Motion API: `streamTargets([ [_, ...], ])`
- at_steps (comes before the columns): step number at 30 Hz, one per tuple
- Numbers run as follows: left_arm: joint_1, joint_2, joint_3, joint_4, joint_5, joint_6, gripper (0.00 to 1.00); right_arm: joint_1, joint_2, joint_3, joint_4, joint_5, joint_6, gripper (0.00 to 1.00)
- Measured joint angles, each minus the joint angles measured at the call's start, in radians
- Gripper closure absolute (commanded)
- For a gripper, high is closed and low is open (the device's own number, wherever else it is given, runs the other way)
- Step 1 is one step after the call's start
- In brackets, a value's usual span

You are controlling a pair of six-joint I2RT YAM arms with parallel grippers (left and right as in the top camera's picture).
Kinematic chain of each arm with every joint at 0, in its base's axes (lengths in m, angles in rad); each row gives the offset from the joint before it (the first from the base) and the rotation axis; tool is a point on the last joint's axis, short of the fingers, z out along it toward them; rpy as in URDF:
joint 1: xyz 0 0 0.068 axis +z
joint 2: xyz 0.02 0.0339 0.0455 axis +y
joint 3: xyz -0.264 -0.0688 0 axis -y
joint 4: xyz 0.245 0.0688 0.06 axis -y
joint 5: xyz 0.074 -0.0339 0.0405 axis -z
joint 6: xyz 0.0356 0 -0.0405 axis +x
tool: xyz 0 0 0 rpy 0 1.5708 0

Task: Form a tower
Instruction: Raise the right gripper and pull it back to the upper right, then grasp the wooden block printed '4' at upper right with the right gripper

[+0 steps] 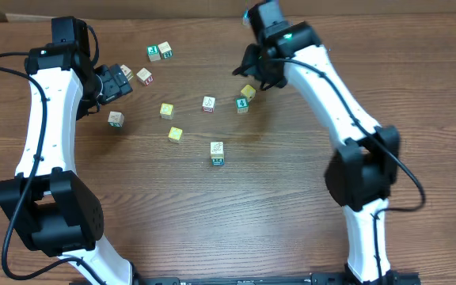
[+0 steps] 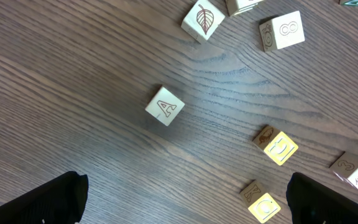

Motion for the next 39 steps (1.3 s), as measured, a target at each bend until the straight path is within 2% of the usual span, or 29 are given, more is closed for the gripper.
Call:
streamTargets([
  [7,0.000,0.000,0.000,0.000,0.000,0.000,0.01,0.030,0.159,-0.002,0.082,-0.003,-0.003,0.37],
  [12,0.000,0.000,0.000,0.000,0.000,0.000,0.01,0.038,0.193,-0.002,0.103,0.001,-0.003,0.39],
  [21,0.000,0.000,0.000,0.000,0.000,0.000,0.01,0.038,0.195,-0.002,0.110,0.065,-0.004,0.57],
  [25,0.000,0.000,0.000,0.000,0.000,0.000,0.00,0.038,0.195,-0.002,0.089,0.078,-0.004,0.61],
  [36,0.000,0.000,0.000,0.000,0.000,0.000,0.01,0.019,0.195,-0.002,-0.006,0.079,-0.020,0.60],
  [39,0.000,0.000,0.000,0.000,0.000,0.000,0.01,0.007,0.195,-0.002,0.011,0.078,-0.062,0.55],
])
